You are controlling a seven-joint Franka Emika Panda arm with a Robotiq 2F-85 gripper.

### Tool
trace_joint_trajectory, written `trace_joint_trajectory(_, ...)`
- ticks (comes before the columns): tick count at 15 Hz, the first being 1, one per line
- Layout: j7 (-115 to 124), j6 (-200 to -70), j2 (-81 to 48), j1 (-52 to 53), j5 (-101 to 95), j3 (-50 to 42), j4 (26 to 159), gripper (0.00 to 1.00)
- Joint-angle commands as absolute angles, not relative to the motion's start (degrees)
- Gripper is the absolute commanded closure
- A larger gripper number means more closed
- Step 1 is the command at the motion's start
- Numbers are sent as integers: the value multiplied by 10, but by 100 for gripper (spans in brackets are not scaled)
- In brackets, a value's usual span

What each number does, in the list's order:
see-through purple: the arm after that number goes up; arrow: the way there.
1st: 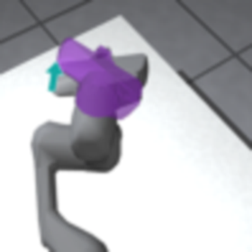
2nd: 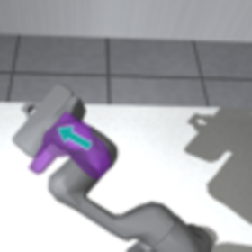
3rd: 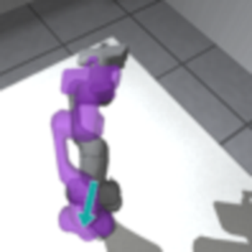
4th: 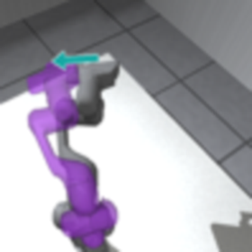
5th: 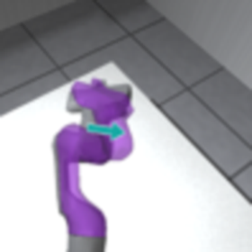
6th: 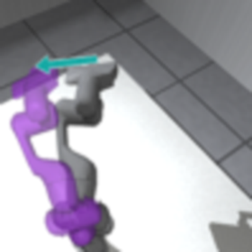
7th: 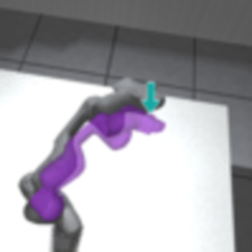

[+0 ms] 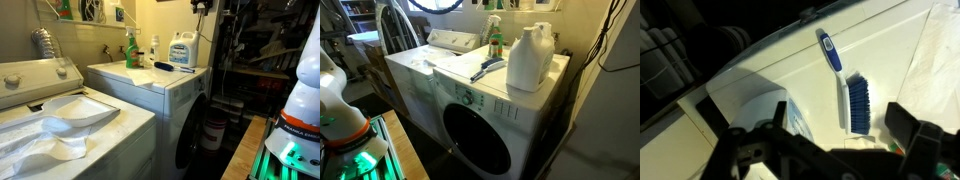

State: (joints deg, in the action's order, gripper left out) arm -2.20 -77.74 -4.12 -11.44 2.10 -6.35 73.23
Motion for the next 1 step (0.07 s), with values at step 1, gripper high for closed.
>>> trace_joint_trajectory(1,-22,-777,-41,-114,21,-64,733,0)
